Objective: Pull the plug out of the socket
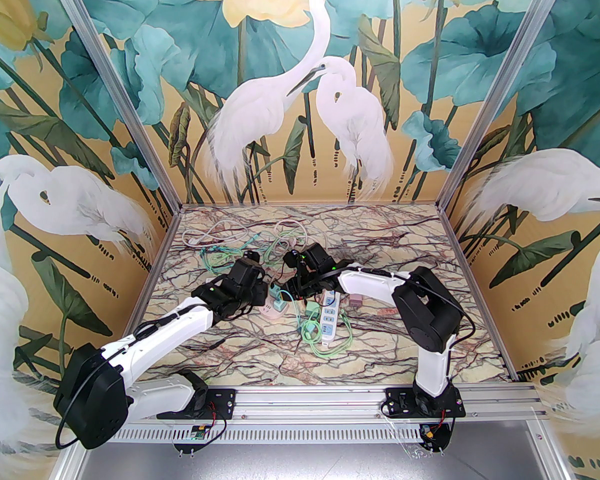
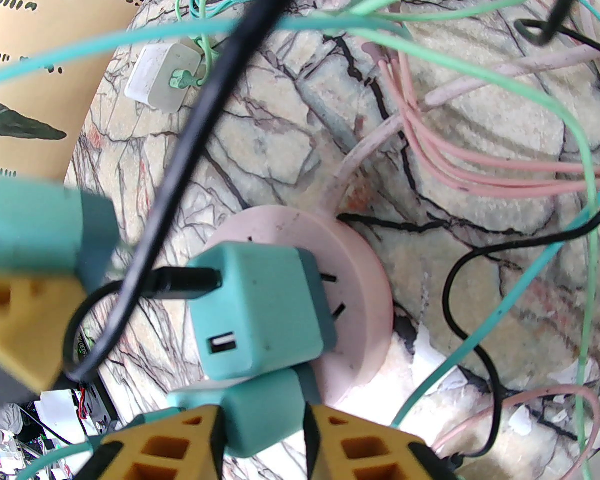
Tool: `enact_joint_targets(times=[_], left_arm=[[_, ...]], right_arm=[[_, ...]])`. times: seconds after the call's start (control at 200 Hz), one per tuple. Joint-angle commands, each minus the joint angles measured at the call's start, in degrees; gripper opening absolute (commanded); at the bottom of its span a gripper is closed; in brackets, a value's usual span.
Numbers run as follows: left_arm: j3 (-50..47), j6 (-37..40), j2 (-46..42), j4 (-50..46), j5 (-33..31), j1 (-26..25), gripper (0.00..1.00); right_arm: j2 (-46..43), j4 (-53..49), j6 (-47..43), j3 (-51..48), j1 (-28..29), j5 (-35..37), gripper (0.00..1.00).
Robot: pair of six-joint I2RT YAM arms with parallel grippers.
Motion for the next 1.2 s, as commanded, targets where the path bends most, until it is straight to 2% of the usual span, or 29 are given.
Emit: enact_joint_targets(times=[0.0, 0.15, 0.29, 0.455, 0.57, 0.69, 0.755, 0.775, 0.81, 0.855, 1.045, 1.195], left_arm=[[-0.5, -4.1, -1.7, -4.1, -7.2, 2.4, 0.0], [-2.5, -6.7, -3.3, -5.4, -10.2, 7.2, 0.0], [-5.1, -9.7, -6.3, -4.9, -8.1, 13.1, 0.0], [-9.4, -12.4, -11.5, -1.4, 0.1, 21.4, 0.0], [-11.4, -13.4, -13.1, 0.9, 5.2, 26.1, 0.0], [-10.9, -13.5, -10.3, 1.4, 7.0, 29.2, 0.0], [-10.8, -14.0, -8.1, 2.5, 10.6, 31.6, 0.0], [-10.8, -14.2, -7.4, 3.0, 11.9, 32.3, 0.0], [-10.7, -14.4, -6.1, 3.7, 14.1, 33.5, 0.0], [-10.3, -14.6, -4.7, 4.0, 16.0, 34.4, 0.0], [-9.9, -15.1, -3.7, 4.2, 19.5, 34.6, 0.18], [-10.8, -15.9, -5.1, 4.1, 21.1, 34.6, 0.6]], right_arm=[[0.4, -5.8, -0.7, -1.8, -0.2, 7.4, 0.39], [-3.6, -3.8, -0.7, -1.3, -0.2, 6.6, 0.45], [-8.0, -1.6, -0.5, -2.3, -0.2, 7.3, 0.58], [-13.2, 1.8, -0.4, -6.0, -0.5, 9.5, 0.72], [-16.3, 4.5, 0.2, -9.1, -1.3, 10.3, 0.78], [-19.0, 6.2, 0.5, -11.4, -2.0, 11.4, 0.88], [-19.9, 7.0, 0.5, -12.5, -2.4, 11.6, 0.9], [-20.1, 7.1, 0.6, -12.7, -2.5, 11.6, 0.96], [-20.3, 7.4, 0.8, -13.1, -2.6, 11.7, 1.0], [-20.6, 7.7, 1.0, -13.6, -2.7, 11.8, 0.99], [-21.1, 7.8, 1.3, -14.3, -3.0, 12.0, 0.99], [-21.2, 8.0, 1.4, -14.4, -3.0, 11.7, 0.99]])
